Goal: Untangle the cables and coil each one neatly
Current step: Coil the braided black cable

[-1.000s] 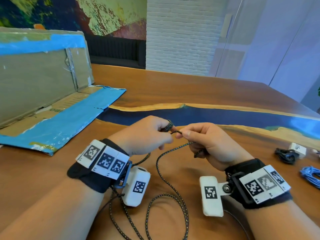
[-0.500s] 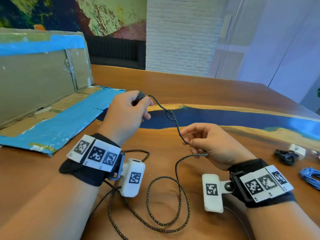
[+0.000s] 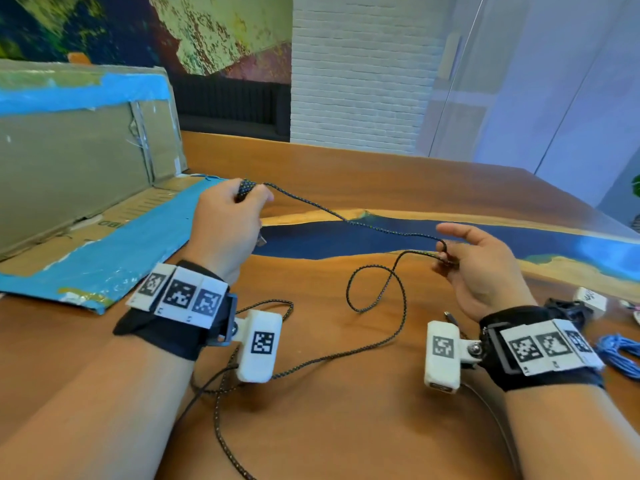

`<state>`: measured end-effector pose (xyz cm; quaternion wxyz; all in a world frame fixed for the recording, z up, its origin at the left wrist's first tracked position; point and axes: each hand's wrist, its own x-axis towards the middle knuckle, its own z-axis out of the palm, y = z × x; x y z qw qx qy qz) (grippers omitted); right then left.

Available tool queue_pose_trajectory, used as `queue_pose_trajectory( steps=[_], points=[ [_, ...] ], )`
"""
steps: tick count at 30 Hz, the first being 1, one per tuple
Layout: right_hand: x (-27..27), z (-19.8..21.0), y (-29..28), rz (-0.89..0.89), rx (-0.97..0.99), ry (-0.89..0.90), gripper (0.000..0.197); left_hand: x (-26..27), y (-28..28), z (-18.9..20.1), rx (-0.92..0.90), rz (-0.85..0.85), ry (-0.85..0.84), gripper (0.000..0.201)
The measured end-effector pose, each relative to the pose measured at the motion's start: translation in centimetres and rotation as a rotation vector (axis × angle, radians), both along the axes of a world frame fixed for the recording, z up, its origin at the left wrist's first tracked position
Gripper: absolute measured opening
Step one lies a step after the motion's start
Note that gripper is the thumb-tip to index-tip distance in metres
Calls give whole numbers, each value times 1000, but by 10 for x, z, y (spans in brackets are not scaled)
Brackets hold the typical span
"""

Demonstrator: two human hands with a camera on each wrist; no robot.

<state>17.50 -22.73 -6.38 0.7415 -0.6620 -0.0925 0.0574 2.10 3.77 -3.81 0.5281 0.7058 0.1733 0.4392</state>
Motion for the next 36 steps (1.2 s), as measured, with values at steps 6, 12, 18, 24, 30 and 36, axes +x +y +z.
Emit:
queue_pose_trajectory(
  steps=[6,12,18,24,30,36],
  points=[
    [-17,21,-3,-231,113,-175,22,-3,0,0,-27,-38,59,23],
    [-80,40,28,348,245,-320,40,-7,-17,0,198,-113,198,36],
    [-109,5,63,690,-107,-184,38,-9,-30,-1,286,-191,269,25],
    [-82,17,49,467,115,-84,19,-18,-17,8,159,-390,327,30],
    [-47,19,23,338,258,-60,11,-31,-26,13,-233,-994,270,31],
    [-50,14,23,447,85,-138,20,-31,-27,15,-648,-1256,-151,20]
  ],
)
